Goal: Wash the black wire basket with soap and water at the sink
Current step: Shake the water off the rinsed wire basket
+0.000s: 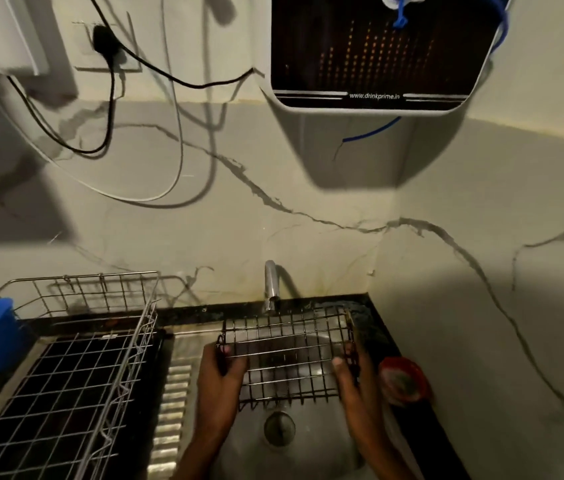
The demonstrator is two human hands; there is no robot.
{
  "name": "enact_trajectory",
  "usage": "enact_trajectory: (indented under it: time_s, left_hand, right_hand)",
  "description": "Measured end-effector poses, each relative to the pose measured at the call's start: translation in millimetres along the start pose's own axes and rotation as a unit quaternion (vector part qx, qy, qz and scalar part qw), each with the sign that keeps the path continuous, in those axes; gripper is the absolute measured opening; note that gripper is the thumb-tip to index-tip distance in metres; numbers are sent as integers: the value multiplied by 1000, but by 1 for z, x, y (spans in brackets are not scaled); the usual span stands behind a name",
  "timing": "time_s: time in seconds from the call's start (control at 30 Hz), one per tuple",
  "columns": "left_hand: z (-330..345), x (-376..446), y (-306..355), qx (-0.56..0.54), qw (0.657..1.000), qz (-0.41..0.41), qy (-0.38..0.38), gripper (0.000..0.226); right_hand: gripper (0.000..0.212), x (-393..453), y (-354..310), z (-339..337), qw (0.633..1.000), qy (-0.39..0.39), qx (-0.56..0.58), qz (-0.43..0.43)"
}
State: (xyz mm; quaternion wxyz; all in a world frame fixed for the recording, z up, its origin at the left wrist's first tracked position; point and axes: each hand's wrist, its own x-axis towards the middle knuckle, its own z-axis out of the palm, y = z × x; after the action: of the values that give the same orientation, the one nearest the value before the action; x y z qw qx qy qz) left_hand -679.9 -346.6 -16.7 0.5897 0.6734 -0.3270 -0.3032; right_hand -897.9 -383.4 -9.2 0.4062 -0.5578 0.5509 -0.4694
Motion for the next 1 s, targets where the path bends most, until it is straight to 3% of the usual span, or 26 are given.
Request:
enact_trajectory:
  time_s: [0.1, 0.13, 0.2, 0.3, 0.43, 0.57, 0.73, 0.87, 0.93, 1.0]
  left_hand:
    - [-3, 0, 13, 55, 996, -72, -15, 17]
    - [-5, 2, 14, 67, 994, -83, -13, 20]
    - [-11, 8, 16, 58, 998, -31, 3, 25]
    - [-16, 12, 20, 36, 998, 41, 17, 30]
    - [-11, 9, 26, 55, 997, -48, -13, 23]
    - [-14, 18, 27, 24, 999, 32, 15, 35]
    - [-6, 20, 25, 63, 996, -53, -22, 49]
    - [-8, 15, 14, 5, 999, 40, -14, 40]
    - [-4, 17, 13, 22, 999, 21, -18, 33]
    - [-2, 16, 11, 47, 999, -10, -18, 26]
  right_hand:
    - [65, -10, 9, 13, 998, 47, 17, 47]
    - [56, -12, 6, 14, 996, 47, 51, 49]
    - [33, -12, -5, 15, 994, 53, 91, 26]
    - [41, -12, -12, 14, 991, 49, 125, -8]
    - [18, -9, -11, 24, 991, 77, 112, 11]
    - [8, -1, -16, 23, 987, 91, 128, -44]
    - [64, 14, 21, 25, 992, 71, 103, 0]
    - [17, 9, 2, 16, 992, 81, 95, -36]
    - [25, 10, 9, 15, 993, 75, 80, -40]
    - [50, 9, 20, 13, 993, 58, 98, -23]
